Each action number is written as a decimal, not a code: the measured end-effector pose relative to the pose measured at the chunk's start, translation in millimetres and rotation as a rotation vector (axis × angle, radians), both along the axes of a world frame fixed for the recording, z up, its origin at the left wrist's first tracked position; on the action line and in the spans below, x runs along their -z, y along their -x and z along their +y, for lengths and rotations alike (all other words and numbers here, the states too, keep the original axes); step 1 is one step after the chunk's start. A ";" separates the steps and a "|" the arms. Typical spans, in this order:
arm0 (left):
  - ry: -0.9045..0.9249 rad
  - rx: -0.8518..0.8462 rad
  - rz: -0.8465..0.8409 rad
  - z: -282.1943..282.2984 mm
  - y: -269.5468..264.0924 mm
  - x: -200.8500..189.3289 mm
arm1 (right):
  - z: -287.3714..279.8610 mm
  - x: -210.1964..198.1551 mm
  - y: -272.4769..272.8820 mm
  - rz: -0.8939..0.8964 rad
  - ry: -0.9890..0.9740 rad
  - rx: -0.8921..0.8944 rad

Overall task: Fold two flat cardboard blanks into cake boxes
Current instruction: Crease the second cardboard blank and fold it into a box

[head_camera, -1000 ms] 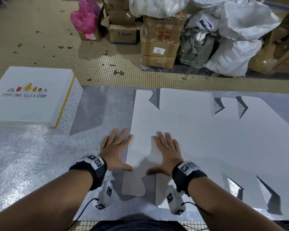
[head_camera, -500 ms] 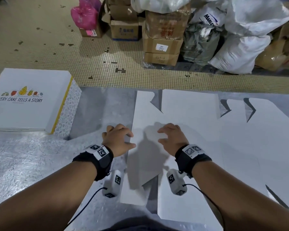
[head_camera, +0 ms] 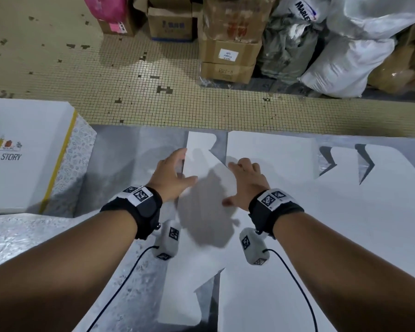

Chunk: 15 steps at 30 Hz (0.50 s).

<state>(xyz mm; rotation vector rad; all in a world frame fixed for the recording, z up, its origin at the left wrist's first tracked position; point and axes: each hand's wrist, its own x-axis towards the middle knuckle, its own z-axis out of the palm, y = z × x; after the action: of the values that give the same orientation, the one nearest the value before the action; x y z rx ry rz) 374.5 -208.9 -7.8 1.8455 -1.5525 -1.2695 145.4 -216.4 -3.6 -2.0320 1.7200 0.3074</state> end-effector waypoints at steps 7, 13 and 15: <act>-0.068 -0.241 0.383 -18.9 5.8 -10.9 | 0.8 6.2 6.5 -0.122 0.011 0.054; -0.054 -0.063 0.327 -15.7 -8.3 -10.3 | 5.0 16.5 15.3 -0.221 0.028 0.087; 0.078 0.125 0.086 -12.0 -13.1 -1.0 | 7.1 20.5 18.4 -0.258 0.045 0.100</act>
<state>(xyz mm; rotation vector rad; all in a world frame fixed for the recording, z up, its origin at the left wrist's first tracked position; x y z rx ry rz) 387.6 -220.9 -6.8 1.6477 -1.6680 -1.3053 127.0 -209.3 -24.0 -1.9133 1.6716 -0.0252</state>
